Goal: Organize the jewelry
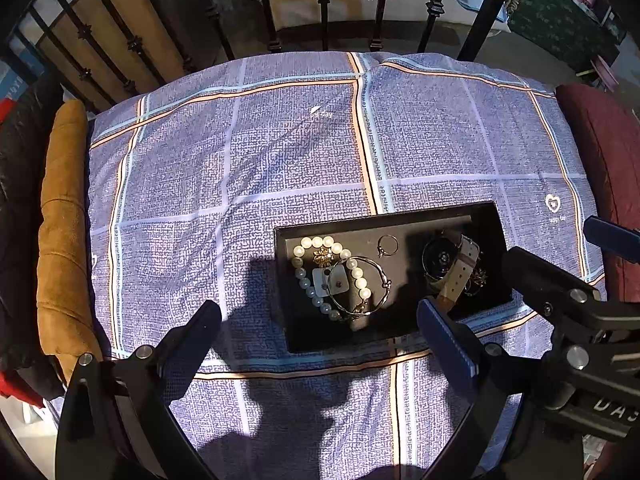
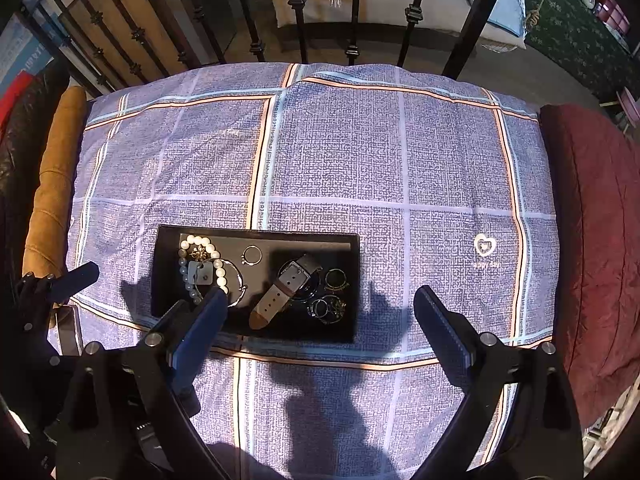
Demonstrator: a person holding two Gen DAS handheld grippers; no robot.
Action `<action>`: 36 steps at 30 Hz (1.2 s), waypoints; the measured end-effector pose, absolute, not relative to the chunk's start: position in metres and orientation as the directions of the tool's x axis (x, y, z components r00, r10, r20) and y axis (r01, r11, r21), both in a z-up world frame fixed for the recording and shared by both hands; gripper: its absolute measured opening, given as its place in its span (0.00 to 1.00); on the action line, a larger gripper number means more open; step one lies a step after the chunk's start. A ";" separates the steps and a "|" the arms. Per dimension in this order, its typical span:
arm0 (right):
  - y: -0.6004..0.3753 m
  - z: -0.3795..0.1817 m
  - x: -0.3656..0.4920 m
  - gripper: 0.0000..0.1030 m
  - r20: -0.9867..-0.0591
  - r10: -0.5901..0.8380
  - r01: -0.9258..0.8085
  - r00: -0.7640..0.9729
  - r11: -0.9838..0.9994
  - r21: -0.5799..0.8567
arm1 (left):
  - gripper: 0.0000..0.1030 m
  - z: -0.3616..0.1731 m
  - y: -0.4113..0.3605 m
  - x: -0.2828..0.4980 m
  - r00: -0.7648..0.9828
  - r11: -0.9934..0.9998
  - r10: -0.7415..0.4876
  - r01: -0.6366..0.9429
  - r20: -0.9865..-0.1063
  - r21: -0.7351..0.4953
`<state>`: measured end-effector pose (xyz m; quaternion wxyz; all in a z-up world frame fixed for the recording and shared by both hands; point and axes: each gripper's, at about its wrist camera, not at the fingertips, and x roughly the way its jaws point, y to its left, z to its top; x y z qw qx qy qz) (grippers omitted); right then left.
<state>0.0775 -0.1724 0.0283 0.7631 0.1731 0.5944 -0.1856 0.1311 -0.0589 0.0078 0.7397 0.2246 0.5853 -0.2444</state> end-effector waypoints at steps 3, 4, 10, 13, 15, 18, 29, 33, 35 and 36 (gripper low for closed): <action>-0.173 0.027 0.078 0.90 -0.972 -0.075 0.490 0.222 0.870 0.045 | 0.93 0.007 -0.058 0.132 0.194 0.780 -0.097 0.624 -0.976 0.046; -0.173 0.027 0.078 0.90 -0.972 -0.075 0.490 0.221 0.871 0.045 | 0.93 0.006 -0.058 0.132 0.192 0.782 -0.096 0.622 -0.977 0.045; -0.171 0.025 0.078 0.90 -0.974 -0.070 0.482 0.217 0.875 0.045 | 0.93 0.004 -0.058 0.131 0.165 0.778 -0.108 0.629 -0.980 0.020; -0.170 0.024 0.079 0.90 -0.974 -0.069 0.479 0.216 0.877 0.045 | 0.93 0.003 -0.059 0.128 0.148 0.775 -0.119 0.633 -0.982 0.001; -0.169 0.025 0.079 0.90 -0.974 -0.072 0.477 0.216 0.878 0.041 | 0.93 0.002 -0.061 0.127 0.153 0.772 -0.107 0.635 -0.982 0.015; -0.169 0.024 0.078 0.90 -0.974 -0.070 0.477 0.214 0.878 0.042 | 0.93 0.002 -0.063 0.126 0.166 0.764 -0.088 0.644 -0.982 0.041; -0.166 0.027 0.079 0.90 -0.973 -0.066 0.469 0.222 0.882 0.047 | 0.93 0.018 -0.067 0.114 0.204 0.742 -0.149 0.670 -0.968 0.028; -0.166 0.028 0.078 0.90 -0.972 -0.069 0.468 0.223 0.883 0.044 | 0.93 0.019 -0.067 0.114 0.202 0.745 -0.161 0.667 -0.966 0.015; -0.168 0.028 0.078 0.90 -0.973 -0.069 0.471 0.222 0.881 0.045 | 0.93 0.019 -0.067 0.115 0.203 0.750 -0.156 0.661 -0.967 0.018; -0.168 0.028 0.078 0.90 -0.972 -0.068 0.471 0.223 0.881 0.046 | 0.93 0.019 -0.066 0.116 0.203 0.751 -0.157 0.660 -0.967 0.016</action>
